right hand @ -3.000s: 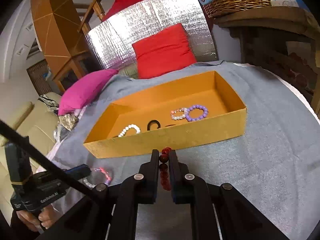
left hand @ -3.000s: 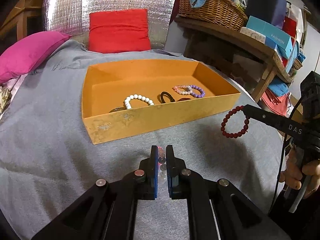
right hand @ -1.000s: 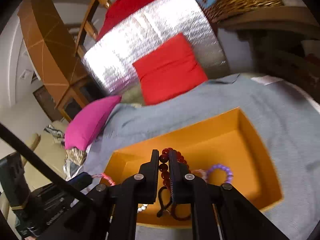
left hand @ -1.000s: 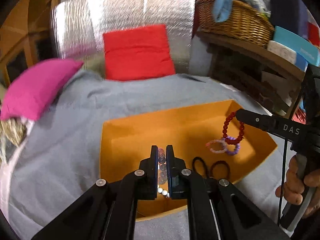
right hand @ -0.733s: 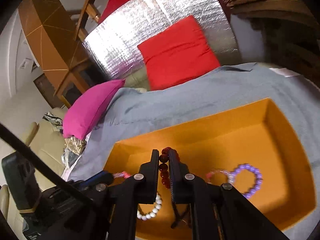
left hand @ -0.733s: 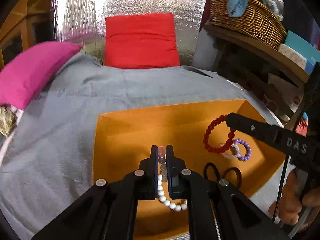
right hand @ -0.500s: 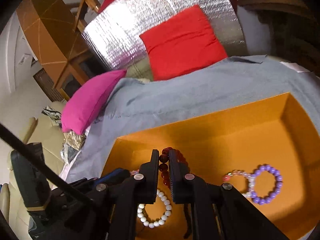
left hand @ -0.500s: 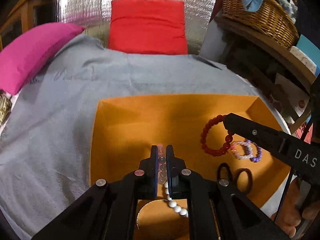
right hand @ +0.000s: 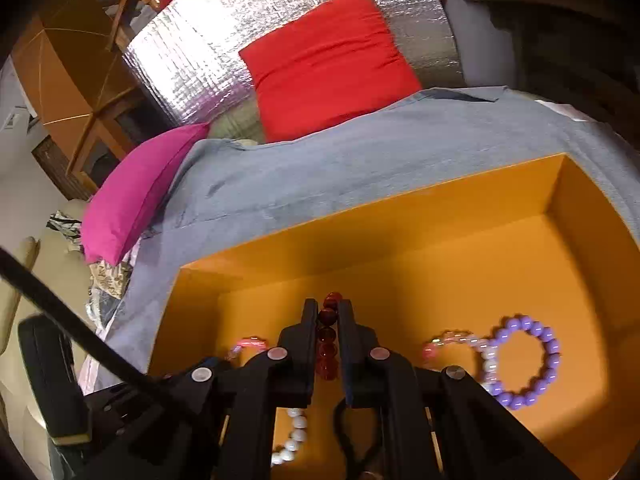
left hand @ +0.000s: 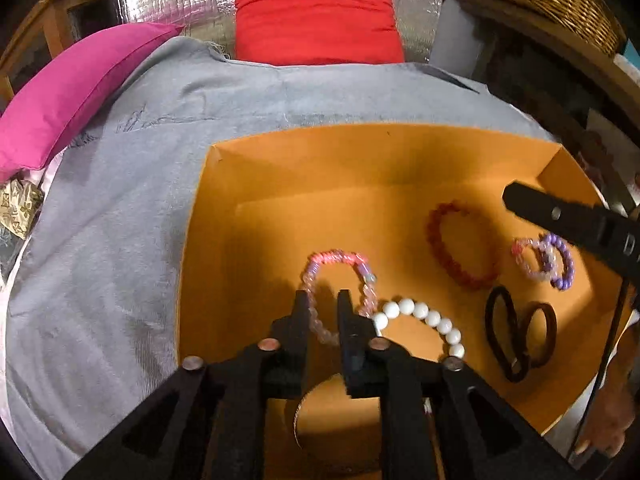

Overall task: Organize jewelry
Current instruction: 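Open right tool to drop red bracelet in box while left tool drops pink-and-clear bracelet, then withdraw both open tools up from the box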

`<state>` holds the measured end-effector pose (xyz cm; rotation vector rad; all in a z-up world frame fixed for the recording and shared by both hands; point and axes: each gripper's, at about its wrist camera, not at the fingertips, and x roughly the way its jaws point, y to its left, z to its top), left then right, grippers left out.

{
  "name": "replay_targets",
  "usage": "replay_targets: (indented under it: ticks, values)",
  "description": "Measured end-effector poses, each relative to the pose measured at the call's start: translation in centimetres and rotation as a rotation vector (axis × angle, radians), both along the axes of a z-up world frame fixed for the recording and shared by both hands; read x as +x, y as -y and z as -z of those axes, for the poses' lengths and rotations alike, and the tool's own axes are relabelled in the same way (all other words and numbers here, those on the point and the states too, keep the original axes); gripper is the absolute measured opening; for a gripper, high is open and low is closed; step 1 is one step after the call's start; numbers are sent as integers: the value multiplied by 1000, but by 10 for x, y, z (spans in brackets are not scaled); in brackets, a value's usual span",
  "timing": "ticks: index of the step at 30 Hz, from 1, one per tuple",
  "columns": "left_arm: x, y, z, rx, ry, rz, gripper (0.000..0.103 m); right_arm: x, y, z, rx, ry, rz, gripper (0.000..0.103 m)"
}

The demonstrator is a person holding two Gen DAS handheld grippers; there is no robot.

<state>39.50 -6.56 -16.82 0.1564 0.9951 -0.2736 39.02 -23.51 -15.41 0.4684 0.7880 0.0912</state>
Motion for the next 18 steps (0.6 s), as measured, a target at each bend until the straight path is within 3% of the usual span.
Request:
replay_targets:
  ticks: [1, 2, 3, 5, 8, 10, 18]
  values:
    - [-4, 1, -2, 7, 7, 4, 23, -1, 2, -1, 1, 0, 4, 13]
    - [-9, 2, -6, 24, 26, 9, 32, -4, 6, -2, 4, -3, 9, 14]
    - [-14, 4, -10, 52, 48, 6, 50, -7, 9, -3, 4, -3, 18, 17]
    - [-26, 4, -18, 102, 103, -10, 63, -14, 15, -7, 9, 0, 30, 21]
    - [-44, 0, -32, 133, 157, -23, 64, -25, 24, -14, 44, 6, 56, 31]
    - [-55, -4, -41, 139, 184, -41, 65, -38, 28, -20, 54, 18, 73, 49]
    - [-111, -19, -73, 116, 277, -91, 72, -104, 19, -39, -48, 22, 71, 55]
